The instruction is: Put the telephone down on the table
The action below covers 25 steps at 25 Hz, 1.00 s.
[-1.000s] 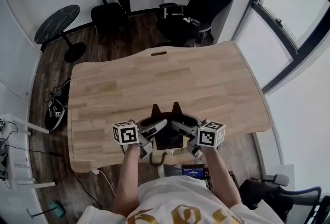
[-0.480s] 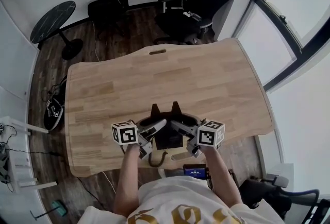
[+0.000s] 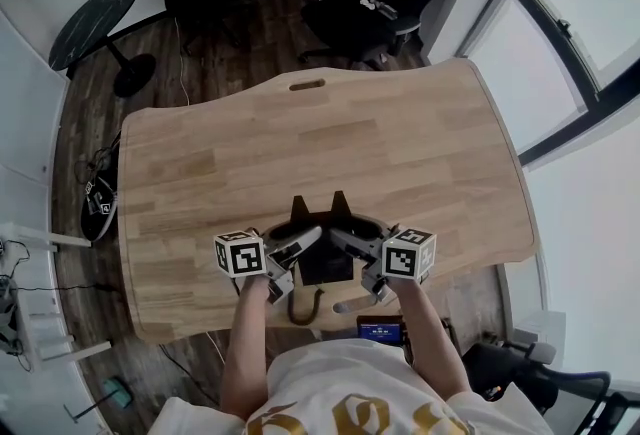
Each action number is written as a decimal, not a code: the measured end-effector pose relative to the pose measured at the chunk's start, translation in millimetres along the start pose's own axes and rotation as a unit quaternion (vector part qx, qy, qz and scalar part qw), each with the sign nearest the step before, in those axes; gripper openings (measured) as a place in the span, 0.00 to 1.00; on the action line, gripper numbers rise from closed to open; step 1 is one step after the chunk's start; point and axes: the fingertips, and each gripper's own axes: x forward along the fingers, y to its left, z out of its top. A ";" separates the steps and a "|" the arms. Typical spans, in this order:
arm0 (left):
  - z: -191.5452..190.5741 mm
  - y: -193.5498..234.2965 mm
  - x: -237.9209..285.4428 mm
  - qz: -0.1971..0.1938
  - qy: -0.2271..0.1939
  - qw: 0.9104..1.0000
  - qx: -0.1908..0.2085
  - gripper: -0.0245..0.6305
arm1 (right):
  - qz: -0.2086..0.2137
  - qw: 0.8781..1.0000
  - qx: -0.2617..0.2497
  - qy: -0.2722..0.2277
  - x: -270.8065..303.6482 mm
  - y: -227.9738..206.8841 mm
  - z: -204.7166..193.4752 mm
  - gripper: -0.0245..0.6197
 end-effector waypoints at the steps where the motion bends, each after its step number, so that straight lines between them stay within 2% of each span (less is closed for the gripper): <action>1: 1.2 4.6 0.9 0.001 0.001 1.000 -0.003 0.40 | -0.001 1.000 0.003 0.002 3.1 -3.9 -0.2 0.36; 25: 24.4 97.1 28.2 0.030 0.012 0.997 -0.071 0.40 | -0.008 0.996 0.071 0.058 60.0 -85.9 0.3 0.36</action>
